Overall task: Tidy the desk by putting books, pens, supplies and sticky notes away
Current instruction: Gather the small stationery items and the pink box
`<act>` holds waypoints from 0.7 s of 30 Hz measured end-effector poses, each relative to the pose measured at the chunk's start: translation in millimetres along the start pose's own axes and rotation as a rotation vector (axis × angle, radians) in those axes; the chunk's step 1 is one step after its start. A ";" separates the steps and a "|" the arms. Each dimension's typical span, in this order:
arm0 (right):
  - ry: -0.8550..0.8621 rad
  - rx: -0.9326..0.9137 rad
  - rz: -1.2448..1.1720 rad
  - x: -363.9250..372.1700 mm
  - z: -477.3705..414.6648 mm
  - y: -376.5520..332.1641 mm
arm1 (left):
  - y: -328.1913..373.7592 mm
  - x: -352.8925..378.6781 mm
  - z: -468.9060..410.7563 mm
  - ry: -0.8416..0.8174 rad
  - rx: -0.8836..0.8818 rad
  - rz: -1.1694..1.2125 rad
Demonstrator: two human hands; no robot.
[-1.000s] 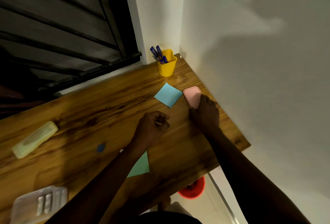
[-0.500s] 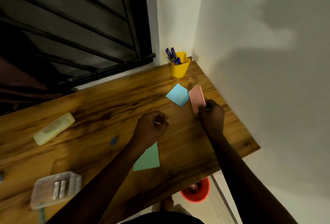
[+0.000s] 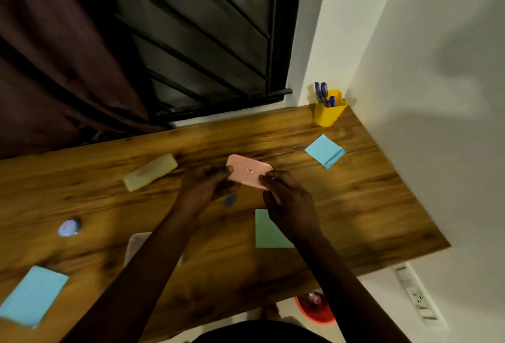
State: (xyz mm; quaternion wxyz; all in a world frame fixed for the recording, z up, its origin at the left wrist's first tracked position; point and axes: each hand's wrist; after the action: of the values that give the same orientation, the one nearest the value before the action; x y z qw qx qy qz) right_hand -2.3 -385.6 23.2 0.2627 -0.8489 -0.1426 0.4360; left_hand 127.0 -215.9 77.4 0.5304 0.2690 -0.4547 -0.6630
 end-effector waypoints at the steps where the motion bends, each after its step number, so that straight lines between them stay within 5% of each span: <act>1: -0.024 0.001 -0.022 6.6 0.7 -10.8 | 1.2 -16.3 4.0 0.026 0.007 0.015; 14: -0.114 0.111 -0.268 88.5 20.3 -126.9 | -11.3 -178.5 56.6 0.199 0.070 -0.076; 21: -0.304 0.434 -0.300 112.6 35.1 -158.0 | -35.7 -220.1 68.1 0.238 0.101 -0.301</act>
State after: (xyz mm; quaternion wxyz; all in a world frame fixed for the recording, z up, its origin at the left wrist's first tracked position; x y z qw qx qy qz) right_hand 32.3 -191.5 21.5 0.4752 -0.6672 -0.2076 0.5347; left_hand 117.9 15.3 48.1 0.4613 0.4368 -0.3762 -0.6745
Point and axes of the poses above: each hand's wrist, its own z-axis away from the middle knuckle, its own x-axis out of the palm, y = z × x, and after that the axes turned 5 degrees about y, right-handed
